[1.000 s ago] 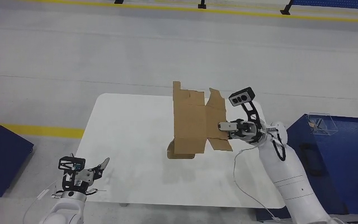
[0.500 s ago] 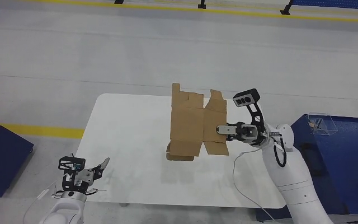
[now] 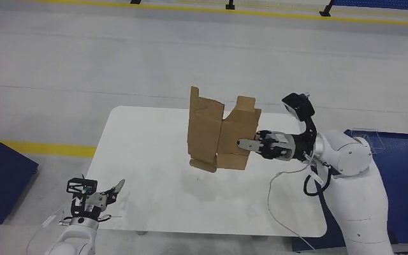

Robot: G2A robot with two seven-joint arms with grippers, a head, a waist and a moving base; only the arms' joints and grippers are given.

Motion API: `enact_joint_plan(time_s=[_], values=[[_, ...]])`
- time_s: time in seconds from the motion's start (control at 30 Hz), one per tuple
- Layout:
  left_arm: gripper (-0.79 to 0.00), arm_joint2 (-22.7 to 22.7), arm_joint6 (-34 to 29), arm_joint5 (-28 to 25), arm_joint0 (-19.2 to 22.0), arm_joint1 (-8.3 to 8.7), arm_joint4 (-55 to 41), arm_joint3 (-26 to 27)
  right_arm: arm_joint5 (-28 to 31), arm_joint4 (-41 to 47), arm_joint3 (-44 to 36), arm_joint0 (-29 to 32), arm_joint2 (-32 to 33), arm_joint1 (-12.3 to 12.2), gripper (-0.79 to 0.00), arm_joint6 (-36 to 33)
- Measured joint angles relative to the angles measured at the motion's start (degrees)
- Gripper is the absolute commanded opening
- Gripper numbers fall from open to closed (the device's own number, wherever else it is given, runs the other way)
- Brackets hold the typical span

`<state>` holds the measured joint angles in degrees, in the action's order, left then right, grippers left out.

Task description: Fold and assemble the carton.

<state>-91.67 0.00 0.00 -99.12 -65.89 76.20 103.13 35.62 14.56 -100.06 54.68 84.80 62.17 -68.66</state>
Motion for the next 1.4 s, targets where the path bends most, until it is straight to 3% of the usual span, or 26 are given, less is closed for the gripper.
enact_joint_plan(time_s=[0.27, 0.5, 0.7, 0.87, 1.03, 1.2, 1.4], values=[[0.000, 0.0, 0.0, 0.0, 0.0, 0.00, 0.0, 0.0, 12.4, -20.5, -11.5, 4.5, 7.8, -1.0, -0.785, 12.4], [0.000, 0.0, 0.0, 0.0, 0.0, 0.00, 0.0, 0.0, 22.5, -47.4, -23.4, 9.2, 12.3, -0.6, -0.785, 25.2], [0.000, 0.0, 0.0, 0.0, 0.0, 0.00, 0.0, 0.0, 22.4, -71.3, -31.3, 13.3, 12.5, -0.3, -0.785, 35.8], [0.000, 0.0, 0.0, 0.0, 0.0, 0.00, 0.0, 0.0, 22.4, -88.3, -33.3, 15.7, 11.4, -0.8, -0.785, 44.9], [0.000, 0.0, 0.0, 0.0, 0.0, 0.00, 0.0, 0.0, 22.0, -111.9, -34.6, 16.1, 7.8, -1.8, -0.785, 57.0], [0.000, 0.0, 0.0, 0.0, 0.0, 0.00, 0.0, 0.0, 17.5, -135.7, -34.6, 17.9, 3.6, -3.7, -0.785, 72.5], [0.000, 0.0, 0.0, 0.0, 0.0, 0.00, 0.0, 0.0, 8.1, -159.1, -34.6, 23.2, 2.0, -6.1, -0.785, 85.5]])
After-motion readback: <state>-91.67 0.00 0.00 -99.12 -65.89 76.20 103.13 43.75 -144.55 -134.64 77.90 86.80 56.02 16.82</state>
